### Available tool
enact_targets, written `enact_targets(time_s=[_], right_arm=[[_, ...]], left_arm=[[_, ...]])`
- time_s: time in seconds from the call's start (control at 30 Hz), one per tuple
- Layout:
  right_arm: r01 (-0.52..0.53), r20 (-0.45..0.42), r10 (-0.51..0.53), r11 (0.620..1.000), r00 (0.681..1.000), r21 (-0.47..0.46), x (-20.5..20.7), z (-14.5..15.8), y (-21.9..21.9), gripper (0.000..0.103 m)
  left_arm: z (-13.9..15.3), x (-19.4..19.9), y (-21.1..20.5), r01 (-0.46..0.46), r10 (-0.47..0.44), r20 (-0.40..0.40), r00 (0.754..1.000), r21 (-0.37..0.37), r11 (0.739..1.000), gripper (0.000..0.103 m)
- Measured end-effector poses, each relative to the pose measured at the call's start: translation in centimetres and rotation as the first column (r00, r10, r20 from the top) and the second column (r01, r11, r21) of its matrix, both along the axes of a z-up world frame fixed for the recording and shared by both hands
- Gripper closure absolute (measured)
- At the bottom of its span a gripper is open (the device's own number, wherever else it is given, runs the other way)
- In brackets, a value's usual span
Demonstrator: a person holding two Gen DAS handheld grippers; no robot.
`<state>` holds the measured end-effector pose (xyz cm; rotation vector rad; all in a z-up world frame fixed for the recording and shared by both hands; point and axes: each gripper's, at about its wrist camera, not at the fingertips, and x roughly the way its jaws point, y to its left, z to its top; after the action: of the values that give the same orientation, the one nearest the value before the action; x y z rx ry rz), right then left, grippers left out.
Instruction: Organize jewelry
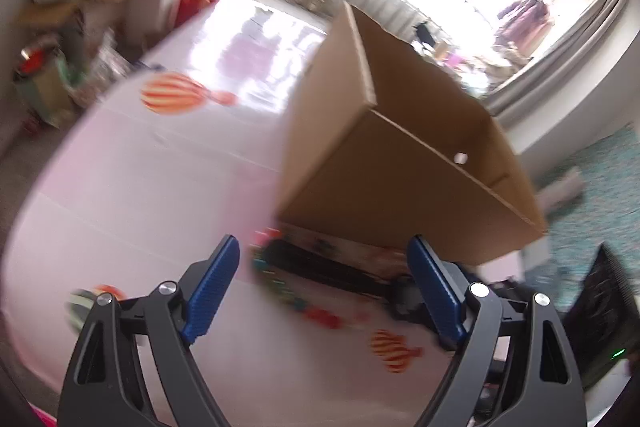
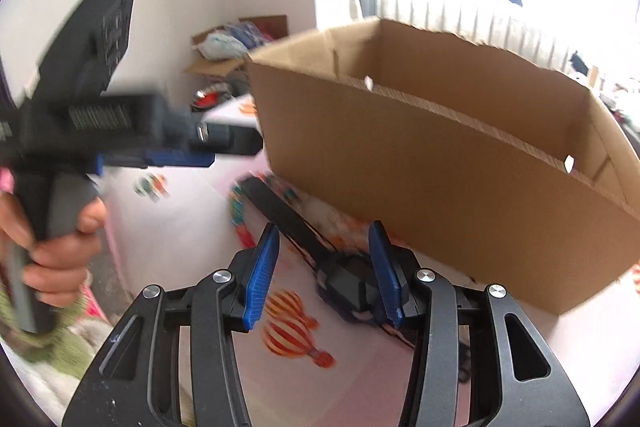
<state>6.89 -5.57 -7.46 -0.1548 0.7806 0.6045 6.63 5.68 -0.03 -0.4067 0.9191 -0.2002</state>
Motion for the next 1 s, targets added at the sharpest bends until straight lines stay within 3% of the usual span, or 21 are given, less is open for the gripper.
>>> enact_targets(time_s=[0.07, 0.13, 0.37, 0.6, 0.77, 0.9, 1.0], right_arm=[[-0.027, -0.025, 0.028, 0.999, 0.999, 0.024, 0.6, 0.4, 0.7, 0.059], [-0.061, -0.051, 0.062, 0.998, 0.997, 0.017, 1.2, 0.0, 2.1, 0.067], [-0.163, -0.109, 0.15, 0.978, 0.983, -0.128, 3.1, -2.1, 6.2, 0.08], [-0.291, -0.162, 0.255, 0.919, 0.953, -0.267, 3.9, -2.1, 8.3, 0.08], [-0.385, -0.166, 0.347, 0.837, 0.923, -0.388, 3.4, -2.6, 10.3, 0.08], [-0.441, -0.188, 0.4, 0.782, 0.897, -0.44, 3.0, -3.2, 11.4, 0.079], [-0.454, -0.206, 0.405, 0.777, 0.891, -0.436, 3.2, -3.4, 12.2, 0.079]], left_arm=[[0.2, -0.3, 0.4, -0.039, 0.037, 0.013, 0.999, 0.11, 0.993, 0.024], [0.0, -0.5, 0.7, -0.062, 0.06, 0.019, 0.998, 0.193, 0.979, 0.031], [-1.3, -1.4, 1.0, -0.02, 0.011, 0.036, 0.999, 0.274, 0.962, 0.049], [-2.0, -1.5, 0.9, 0.021, -0.033, 0.042, 0.999, 0.266, 0.964, 0.051], [-2.6, -1.5, 1.6, 0.02, -0.028, 0.03, 0.999, 0.25, 0.968, 0.051], [-2.7, -1.6, 1.8, 0.016, -0.023, 0.027, 0.999, 0.243, 0.97, 0.051], [-2.6, -1.7, 1.9, 0.013, -0.021, 0.031, 0.999, 0.233, 0.972, 0.051]])
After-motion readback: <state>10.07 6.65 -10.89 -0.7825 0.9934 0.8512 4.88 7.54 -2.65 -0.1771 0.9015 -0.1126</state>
